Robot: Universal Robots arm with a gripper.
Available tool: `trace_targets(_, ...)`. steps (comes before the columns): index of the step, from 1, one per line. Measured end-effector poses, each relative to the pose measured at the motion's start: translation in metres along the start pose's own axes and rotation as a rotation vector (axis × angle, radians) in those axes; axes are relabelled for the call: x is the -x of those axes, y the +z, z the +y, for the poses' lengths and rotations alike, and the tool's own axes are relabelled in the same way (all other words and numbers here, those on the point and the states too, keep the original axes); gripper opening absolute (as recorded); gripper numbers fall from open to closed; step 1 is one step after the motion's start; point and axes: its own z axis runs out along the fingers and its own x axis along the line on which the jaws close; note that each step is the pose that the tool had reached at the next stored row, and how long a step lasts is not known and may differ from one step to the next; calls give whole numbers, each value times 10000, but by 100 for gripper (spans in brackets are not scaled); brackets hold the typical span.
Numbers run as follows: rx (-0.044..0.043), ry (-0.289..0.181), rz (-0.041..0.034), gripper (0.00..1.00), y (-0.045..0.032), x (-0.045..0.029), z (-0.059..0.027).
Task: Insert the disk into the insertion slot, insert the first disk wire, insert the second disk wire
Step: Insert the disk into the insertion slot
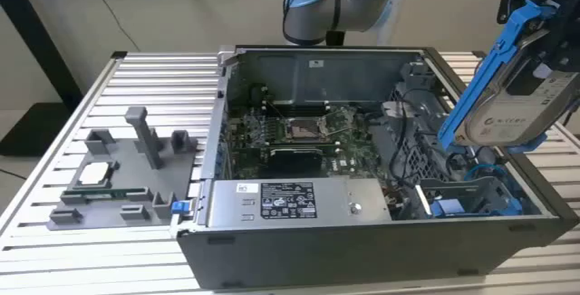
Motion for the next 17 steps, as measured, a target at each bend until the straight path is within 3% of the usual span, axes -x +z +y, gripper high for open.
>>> trace_targets(7, 0, 0, 1, 0, 3, 0, 0)
trace_targets(17, 0, 0, 0, 0, 69, 0, -3)
